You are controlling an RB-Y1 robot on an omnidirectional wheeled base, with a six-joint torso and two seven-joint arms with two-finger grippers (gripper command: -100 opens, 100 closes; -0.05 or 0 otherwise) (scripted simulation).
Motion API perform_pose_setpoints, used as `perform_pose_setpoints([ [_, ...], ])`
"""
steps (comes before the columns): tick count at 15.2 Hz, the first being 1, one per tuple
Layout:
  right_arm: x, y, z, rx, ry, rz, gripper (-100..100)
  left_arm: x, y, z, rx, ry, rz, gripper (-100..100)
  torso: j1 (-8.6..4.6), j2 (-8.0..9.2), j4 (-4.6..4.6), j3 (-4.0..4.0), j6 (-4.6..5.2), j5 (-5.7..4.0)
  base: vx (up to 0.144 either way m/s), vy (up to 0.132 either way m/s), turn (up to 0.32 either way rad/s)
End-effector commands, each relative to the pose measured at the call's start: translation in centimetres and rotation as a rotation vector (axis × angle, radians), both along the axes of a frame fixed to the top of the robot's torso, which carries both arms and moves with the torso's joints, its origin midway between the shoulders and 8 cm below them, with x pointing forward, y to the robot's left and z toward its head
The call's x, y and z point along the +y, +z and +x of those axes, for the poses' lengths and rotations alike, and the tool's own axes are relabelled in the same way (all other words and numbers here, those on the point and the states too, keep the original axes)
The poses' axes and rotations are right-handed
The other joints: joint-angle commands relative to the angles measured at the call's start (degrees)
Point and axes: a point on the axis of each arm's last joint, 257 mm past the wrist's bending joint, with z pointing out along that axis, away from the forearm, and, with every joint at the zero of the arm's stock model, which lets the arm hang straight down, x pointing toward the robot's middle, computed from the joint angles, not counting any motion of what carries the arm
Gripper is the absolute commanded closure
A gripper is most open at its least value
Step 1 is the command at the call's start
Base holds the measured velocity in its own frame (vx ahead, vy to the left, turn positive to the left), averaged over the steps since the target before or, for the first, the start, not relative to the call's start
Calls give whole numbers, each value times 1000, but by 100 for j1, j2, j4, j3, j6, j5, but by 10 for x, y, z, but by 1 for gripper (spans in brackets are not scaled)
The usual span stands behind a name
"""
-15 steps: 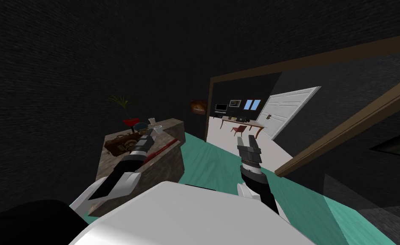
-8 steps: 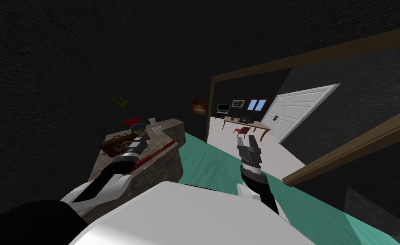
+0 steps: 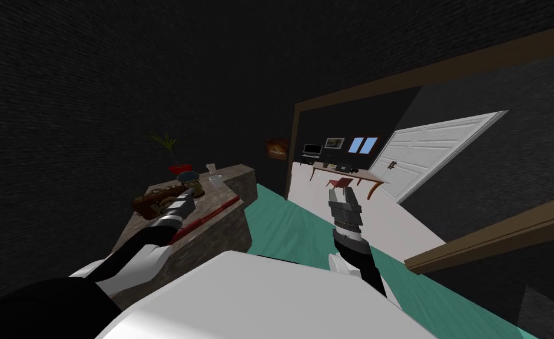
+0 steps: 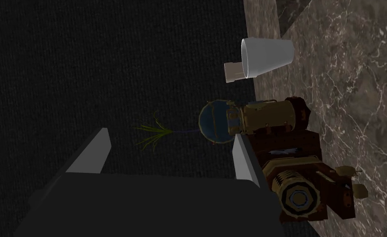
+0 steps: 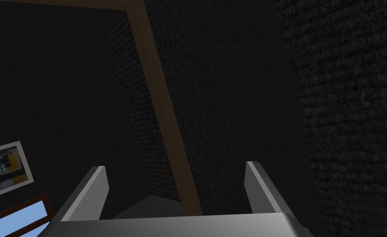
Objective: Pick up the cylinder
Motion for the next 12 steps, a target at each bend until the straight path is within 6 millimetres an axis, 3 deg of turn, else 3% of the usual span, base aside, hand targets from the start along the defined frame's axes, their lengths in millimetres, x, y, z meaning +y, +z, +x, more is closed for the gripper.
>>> perform_pose_setpoints([
  [1, 0, 0, 0, 0, 0, 0, 0, 19, -8, -12, 37, 42, -32, -100, 0, 0, 0, 0, 0, 0, 115, -39, 78],
  [7, 0, 0, 0, 0, 0, 0, 0, 37, -31, -28, 117, 101, -91, -100, 0, -4, -1, -2, 0, 0, 103, -49, 52],
  [8, 0, 0, 0, 0, 0, 0, 0, 48, -37, -39, 139, 130, -120, -100, 7, 7, 1, 3, 1, 1, 66, -27, 56],
  [12, 0, 0, 0, 0, 0, 0, 0, 60, -55, -55, 200, 178, -174, -100, 12, -2, 1, 0, -1, 3, 109, -34, 62],
])
